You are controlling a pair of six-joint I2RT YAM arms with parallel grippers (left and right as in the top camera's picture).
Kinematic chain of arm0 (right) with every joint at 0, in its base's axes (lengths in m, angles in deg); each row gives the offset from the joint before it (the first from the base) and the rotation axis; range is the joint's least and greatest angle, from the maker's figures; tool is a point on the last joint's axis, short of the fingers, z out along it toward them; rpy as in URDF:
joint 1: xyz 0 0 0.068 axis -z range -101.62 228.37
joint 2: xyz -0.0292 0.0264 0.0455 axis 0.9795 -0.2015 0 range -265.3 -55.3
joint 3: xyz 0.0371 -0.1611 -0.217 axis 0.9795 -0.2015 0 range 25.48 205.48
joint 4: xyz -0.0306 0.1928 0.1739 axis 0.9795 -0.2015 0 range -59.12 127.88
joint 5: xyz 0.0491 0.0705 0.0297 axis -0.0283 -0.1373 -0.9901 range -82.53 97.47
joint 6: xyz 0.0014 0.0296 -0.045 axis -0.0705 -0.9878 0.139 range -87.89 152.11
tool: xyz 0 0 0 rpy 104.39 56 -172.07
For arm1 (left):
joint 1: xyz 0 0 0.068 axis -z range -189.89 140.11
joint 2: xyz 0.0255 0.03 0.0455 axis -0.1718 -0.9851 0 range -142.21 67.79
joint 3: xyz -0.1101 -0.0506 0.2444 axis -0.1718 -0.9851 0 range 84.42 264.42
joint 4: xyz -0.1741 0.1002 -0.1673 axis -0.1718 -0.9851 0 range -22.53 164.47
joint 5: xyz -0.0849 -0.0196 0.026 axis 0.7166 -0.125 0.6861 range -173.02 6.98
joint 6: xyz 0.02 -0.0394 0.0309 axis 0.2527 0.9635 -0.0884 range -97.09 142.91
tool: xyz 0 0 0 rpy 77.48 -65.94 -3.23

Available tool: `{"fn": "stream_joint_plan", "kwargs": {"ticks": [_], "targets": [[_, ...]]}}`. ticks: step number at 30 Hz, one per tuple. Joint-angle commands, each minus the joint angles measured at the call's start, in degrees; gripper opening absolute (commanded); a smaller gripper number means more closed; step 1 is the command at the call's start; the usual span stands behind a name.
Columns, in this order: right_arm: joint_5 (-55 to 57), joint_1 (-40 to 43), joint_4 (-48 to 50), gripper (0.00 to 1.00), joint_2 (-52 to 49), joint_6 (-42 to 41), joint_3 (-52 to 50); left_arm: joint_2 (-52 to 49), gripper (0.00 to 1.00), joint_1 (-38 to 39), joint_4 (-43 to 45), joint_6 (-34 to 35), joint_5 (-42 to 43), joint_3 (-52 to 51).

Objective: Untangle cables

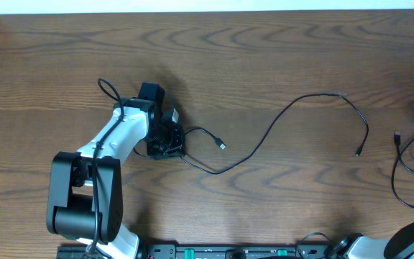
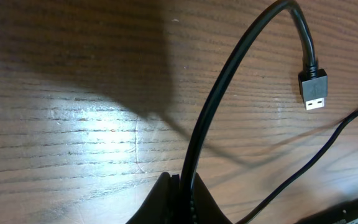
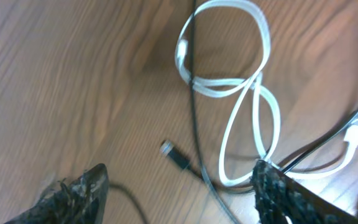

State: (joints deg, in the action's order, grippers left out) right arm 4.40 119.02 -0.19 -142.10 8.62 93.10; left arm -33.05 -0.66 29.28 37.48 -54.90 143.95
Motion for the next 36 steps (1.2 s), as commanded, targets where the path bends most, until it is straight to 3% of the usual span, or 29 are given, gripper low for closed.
{"fn": "stream_joint_plan", "kwargs": {"ticks": [1,5,9,11,15,19,26,29,36], "targets": [[-11.15,-0.33,-1.68,0.70,-0.44,0.96,0.20,-0.22,0.08,0.13,-0.39,-0.55,-0.70,-0.17],[-23.32,-3.87,-2.69,0.71,-0.44,7.80,0.20,-0.22,0.08,0.13,-0.37,-0.55,-0.70,-0.17],[-23.65,-10.40,-6.36,0.72,-0.44,12.83,0.20,-0.22,0.08,0.13,-0.37,-0.57,-0.22,-0.17],[-23.65,-15.32,-8.31,0.72,-0.46,16.02,0.13,-0.22,0.07,0.13,0.59,-2.16,7.26,-0.17],[-23.58,-26.18,-11.17,0.79,-0.57,16.96,0.09,-0.22,0.07,1.40,5.05,-11.96,32.52,-0.17],[-23.45,-33.77,-13.25,0.79,-0.59,15.23,-0.15,-0.22,0.08,3.04,6.56,-15.04,42.49,-0.17],[-24.65,-41.99,-12.33,0.80,-0.59,7.78,-3.82,-0.20,0.08,3.45,14.62,-14.58,60.35,-0.15],[-24.76,-44.52,-9.94,0.80,-0.59,5.29,-6.62,-0.20,0.07,3.45,17.00,-12.63,58.55,0.31],[-28.15,-49.48,-0.68,0.80,-0.59,1.62,-13.90,3.52,0.07,5.73,17.05,-5.44,40.87,3.02]]}}
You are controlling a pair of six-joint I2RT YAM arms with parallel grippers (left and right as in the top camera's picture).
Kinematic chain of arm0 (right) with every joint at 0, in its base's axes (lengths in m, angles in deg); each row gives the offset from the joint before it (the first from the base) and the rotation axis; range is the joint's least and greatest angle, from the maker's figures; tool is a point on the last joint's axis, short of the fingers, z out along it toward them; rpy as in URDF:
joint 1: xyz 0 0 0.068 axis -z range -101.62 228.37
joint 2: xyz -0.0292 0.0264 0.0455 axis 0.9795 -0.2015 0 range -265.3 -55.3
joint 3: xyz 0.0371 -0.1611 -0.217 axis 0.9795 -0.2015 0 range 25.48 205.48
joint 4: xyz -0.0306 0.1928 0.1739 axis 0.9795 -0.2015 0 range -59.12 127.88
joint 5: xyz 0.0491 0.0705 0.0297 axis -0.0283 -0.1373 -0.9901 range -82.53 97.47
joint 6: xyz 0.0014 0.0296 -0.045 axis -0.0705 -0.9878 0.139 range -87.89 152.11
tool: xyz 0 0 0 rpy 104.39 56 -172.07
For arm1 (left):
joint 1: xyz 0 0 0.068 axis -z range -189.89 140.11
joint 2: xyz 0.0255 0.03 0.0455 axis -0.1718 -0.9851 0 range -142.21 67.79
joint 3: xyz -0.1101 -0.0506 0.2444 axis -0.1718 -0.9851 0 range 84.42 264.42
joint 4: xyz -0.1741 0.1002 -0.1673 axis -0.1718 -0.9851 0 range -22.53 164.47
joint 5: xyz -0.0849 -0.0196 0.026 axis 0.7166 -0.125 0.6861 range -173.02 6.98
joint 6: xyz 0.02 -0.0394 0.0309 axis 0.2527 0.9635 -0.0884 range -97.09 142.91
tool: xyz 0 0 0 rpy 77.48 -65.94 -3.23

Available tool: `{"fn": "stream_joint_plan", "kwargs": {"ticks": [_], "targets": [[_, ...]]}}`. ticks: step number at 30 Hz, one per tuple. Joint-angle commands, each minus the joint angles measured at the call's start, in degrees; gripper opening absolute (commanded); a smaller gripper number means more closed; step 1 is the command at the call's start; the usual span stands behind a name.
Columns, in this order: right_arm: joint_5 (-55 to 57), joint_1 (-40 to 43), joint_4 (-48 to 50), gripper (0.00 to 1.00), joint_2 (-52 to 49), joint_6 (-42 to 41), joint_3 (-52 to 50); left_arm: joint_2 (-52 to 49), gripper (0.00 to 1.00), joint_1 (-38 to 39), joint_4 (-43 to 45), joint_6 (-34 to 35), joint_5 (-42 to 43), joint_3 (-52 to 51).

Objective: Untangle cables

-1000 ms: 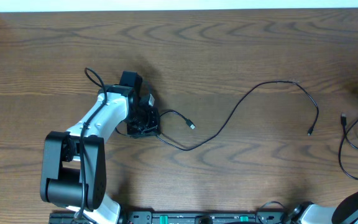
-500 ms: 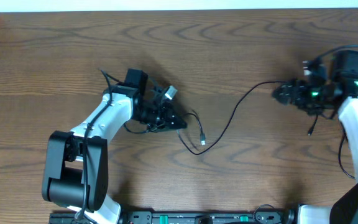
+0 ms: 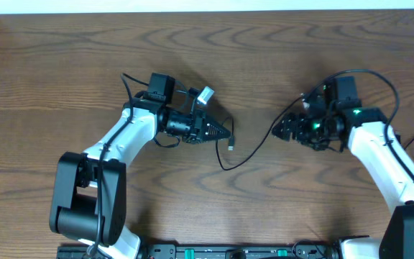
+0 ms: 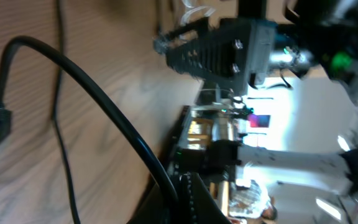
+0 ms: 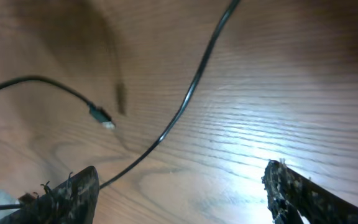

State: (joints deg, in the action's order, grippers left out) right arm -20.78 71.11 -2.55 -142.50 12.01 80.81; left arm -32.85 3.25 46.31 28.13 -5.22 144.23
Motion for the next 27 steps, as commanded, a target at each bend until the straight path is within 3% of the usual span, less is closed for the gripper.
{"fn": "stream_joint_plan", "kwargs": {"ticks": [1,10,19,27], "targets": [[-3.43,-2.10,2.51,0.80,-0.20,-1.77,-2.05,4.70,0.07,2.71,0.02,5.01,-11.76,3.13],[-3.45,-4.20,3.52,0.80,-0.20,-8.63,-2.64,17.86,0.07,8.22,0.13,10.03,-27.47,5.77],[-3.39,-4.46,4.17,0.80,-0.20,-10.80,-2.67,29.29,0.07,7.67,8.48,20.02,-27.96,6.01],[-3.17,-5.40,9.11,0.78,-0.20,-19.12,-2.71,35.82,0.08,7.67,16.15,29.35,-27.93,6.01]]}}
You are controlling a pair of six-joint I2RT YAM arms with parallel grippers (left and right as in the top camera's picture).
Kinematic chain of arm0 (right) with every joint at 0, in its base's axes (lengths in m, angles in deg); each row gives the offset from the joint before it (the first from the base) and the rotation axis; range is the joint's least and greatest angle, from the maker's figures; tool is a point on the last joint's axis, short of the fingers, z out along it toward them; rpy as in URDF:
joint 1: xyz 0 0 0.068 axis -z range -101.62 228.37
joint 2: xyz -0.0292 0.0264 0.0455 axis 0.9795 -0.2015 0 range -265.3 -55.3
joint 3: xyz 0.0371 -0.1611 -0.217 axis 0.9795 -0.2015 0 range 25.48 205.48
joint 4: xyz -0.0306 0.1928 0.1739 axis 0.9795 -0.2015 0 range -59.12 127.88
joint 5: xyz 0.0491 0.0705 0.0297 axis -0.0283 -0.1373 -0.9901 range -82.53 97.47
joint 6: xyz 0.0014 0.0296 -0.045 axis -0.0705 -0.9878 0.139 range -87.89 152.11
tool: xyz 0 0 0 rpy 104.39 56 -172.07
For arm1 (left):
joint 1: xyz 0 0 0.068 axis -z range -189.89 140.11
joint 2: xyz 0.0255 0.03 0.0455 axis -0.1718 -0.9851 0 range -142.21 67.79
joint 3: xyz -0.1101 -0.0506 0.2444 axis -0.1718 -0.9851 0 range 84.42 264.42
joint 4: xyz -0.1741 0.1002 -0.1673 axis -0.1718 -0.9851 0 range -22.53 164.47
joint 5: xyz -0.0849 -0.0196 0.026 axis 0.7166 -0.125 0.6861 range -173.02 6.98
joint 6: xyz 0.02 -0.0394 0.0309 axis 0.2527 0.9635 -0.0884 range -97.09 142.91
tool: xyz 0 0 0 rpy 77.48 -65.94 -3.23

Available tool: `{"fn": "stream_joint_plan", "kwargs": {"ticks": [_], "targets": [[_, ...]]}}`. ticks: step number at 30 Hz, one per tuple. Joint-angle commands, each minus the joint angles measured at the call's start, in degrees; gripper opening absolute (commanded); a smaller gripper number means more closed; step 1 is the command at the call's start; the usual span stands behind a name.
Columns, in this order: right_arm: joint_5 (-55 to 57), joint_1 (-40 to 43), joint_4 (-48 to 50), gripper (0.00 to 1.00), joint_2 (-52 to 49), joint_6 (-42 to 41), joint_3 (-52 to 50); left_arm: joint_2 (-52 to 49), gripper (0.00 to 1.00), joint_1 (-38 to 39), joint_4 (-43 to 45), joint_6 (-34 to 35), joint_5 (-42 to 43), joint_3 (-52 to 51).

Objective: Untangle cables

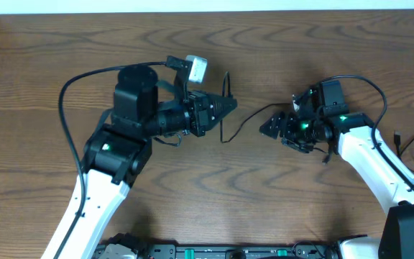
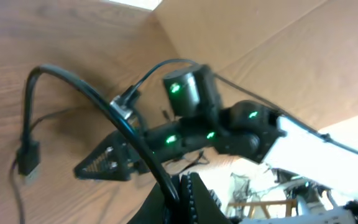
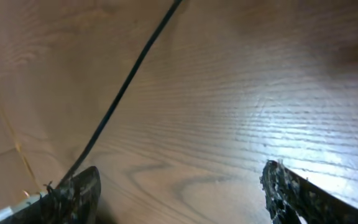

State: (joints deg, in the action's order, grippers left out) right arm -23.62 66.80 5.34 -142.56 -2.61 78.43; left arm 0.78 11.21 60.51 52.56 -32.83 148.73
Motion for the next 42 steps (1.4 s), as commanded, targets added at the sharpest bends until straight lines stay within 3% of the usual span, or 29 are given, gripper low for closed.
{"fn": "stream_joint_plan", "kwargs": {"ticks": [1,5,9,15,26,29,34,35,37,42], "targets": [[-0.35,-1.57,2.01,0.78,-0.13,-5.16,-0.33,2.45,0.07,-0.28,2.38,5.01,-0.33,1.51],[0.15,-4.83,3.56,0.74,-0.13,-6.27,-0.33,2.71,0.08,-0.28,2.51,4.98,-0.35,1.51],[4.20,-9.44,6.32,0.78,-0.13,-25.77,-1.84,2.67,0.07,-0.28,2.51,4.92,-0.37,1.51],[9.51,-16.72,22.56,0.76,-0.20,-43.41,-6.71,2.67,0.07,-0.28,2.47,4.85,-0.35,1.51],[16.46,-23.71,30.03,0.71,-1.05,-53.20,-8.13,2.67,0.07,-0.28,2.49,4.70,-0.35,1.51],[18.36,-25.57,31.56,0.62,-1.38,-53.57,-8.13,2.67,0.07,-0.28,2.36,4.70,-0.35,1.51],[18.99,-26.38,31.93,0.39,-1.68,-54.03,-8.11,2.67,0.07,-0.28,1.84,4.48,-0.37,1.51],[19.02,-26.38,31.93,0.28,-1.68,-54.03,-8.11,2.67,0.07,-0.28,1.79,4.48,-0.37,1.51],[18.99,-26.38,31.95,0.18,-1.68,-54.01,-8.11,2.67,0.07,-0.28,1.79,4.48,-0.37,1.51],[19.12,-26.38,31.67,0.01,-1.70,-51.56,-8.11,2.67,0.07,-0.28,-0.72,2.73,-3.54,1.51]]}}
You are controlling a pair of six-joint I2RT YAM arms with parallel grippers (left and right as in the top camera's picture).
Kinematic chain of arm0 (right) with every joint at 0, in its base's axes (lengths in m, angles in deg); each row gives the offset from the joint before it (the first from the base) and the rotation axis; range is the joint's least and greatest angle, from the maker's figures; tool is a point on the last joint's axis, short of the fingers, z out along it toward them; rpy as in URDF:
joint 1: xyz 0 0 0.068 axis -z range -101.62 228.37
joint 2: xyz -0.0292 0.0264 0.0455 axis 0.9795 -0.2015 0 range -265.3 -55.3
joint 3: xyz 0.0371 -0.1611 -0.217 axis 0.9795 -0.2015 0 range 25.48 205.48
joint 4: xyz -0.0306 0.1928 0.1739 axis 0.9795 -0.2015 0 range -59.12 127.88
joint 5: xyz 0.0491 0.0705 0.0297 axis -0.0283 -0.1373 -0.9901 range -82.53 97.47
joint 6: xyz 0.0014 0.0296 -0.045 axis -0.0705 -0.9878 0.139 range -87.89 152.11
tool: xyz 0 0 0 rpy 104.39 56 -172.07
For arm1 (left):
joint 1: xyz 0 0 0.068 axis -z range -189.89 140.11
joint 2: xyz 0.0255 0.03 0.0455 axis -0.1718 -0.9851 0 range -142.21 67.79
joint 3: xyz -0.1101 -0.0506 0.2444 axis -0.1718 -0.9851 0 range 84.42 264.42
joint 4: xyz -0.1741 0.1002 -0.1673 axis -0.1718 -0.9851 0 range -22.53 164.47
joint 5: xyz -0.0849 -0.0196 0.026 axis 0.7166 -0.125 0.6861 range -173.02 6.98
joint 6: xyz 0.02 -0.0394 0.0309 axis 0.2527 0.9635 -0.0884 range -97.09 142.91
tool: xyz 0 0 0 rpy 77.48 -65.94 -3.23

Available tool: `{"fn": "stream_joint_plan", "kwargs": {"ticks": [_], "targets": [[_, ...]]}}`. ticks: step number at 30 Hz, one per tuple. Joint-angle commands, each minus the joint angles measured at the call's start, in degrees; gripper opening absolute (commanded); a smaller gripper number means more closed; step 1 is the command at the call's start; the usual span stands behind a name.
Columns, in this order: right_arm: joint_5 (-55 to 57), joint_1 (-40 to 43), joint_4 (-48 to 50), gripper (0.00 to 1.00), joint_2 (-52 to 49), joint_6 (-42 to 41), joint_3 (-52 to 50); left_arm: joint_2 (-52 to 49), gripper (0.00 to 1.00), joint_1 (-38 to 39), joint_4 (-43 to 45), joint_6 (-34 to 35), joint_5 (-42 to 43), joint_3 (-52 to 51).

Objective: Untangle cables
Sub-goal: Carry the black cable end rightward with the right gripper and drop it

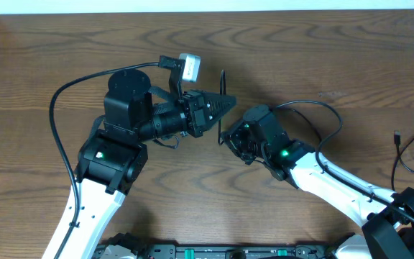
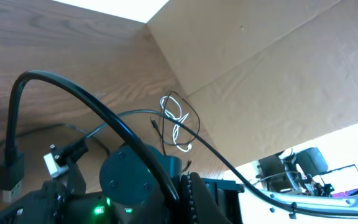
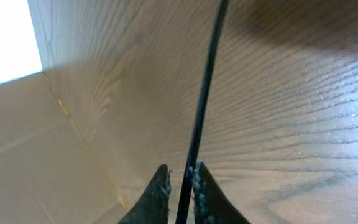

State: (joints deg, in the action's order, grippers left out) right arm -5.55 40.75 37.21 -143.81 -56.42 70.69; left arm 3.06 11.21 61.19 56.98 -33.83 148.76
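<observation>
A thin black cable (image 1: 221,86) hangs raised over the table's middle. My left gripper (image 1: 228,101) is shut on it near its USB plug (image 2: 8,177); the cable arcs up out of the jaws (image 2: 182,185). Just below, my right gripper (image 1: 226,138) is shut on the same cable, which runs straight between its fingers (image 3: 180,182). Beyond the right gripper the cable loops over the table (image 1: 333,122). A white cable lies coiled at the right edge.
Another black cable end (image 1: 397,135) lies beside the white coil at the right edge. The two arms are close together, nearly touching, above the wooden table (image 1: 279,43). Cardboard walls stand round the table (image 2: 260,74).
My right gripper was open, right of the hanging cable. It has moved left under the left gripper and is now shut on the black cable. The left gripper holds almost the same place.
My left gripper was shut on the black cable low at the table's left, with the right gripper open over the white coil. Then the left held the cable end raised and the right stood open mid-table. Now both grippers hold the black cable.
</observation>
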Motion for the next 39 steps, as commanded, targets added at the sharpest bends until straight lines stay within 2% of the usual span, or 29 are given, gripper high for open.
{"fn": "stream_joint_plan", "kwargs": {"ticks": [1,4,8,9,11,13,16,18,21,25,27,33,39], "targets": [[1.11,-0.33,-0.35,0.01,-0.46,3.39,-0.37,0.39,0.07,-0.28,-2.14,-3.28,-3.23,1.49],[2.34,-0.33,-1.25,0.01,-0.46,9.79,-0.37,0.39,0.07,-0.28,-6.14,-6.69,-7.52,1.49],[7.76,-0.28,-3.41,0.01,-0.44,26.93,-0.37,0.39,0.08,-0.28,-16.39,-10.12,-18.86,1.49],[8.24,-0.22,-3.37,0.01,-0.44,33.03,-0.37,0.39,0.13,-0.28,-20.09,-10.49,-23.43,1.46],[8.37,0.13,-3.39,0.01,-0.44,40.98,-0.35,0.39,0.17,-0.28,-24.70,-10.49,-29.44,1.46],[7.78,1.01,-3.58,0.01,-0.35,48.74,-0.24,0.39,0.29,-0.28,-28.83,-10.49,-34.49,1.42],[7.48,3.19,-7.04,0.01,-0.20,54.66,1.42,0.39,0.39,-0.28,-30.99,-10.49,-36.02,1.40],[7.48,4.83,-10.62,0.01,-0.20,58.60,3.45,0.39,0.42,-0.28,-31.63,-10.49,-36.00,1.38],[7.61,10.49,-22.75,0.01,-0.20,72.04,11.74,0.39,0.44,-0.28,-32.59,-10.49,-36.00,1.36],[9.22,19.15,-34.29,0.01,-0.20,81.29,23.39,0.39,0.45,-0.28,-33.33,-10.49,-36.00,1.05],[7.48,26.47,-38.97,0.01,-0.20,86.79,32.09,0.39,0.45,-0.28,-33.77,-10.47,-35.98,0.61],[10.01,41.68,-40.26,0.01,-0.20,90.97,51.87,0.37,0.45,-0.28,-34.32,-10.47,-35.98,0.61],[21.64,47.87,-41.07,0.01,-0.20,91.03,57.86,0.37,0.44,-0.28,-34.32,-10.47,-35.98,0.61]]}}
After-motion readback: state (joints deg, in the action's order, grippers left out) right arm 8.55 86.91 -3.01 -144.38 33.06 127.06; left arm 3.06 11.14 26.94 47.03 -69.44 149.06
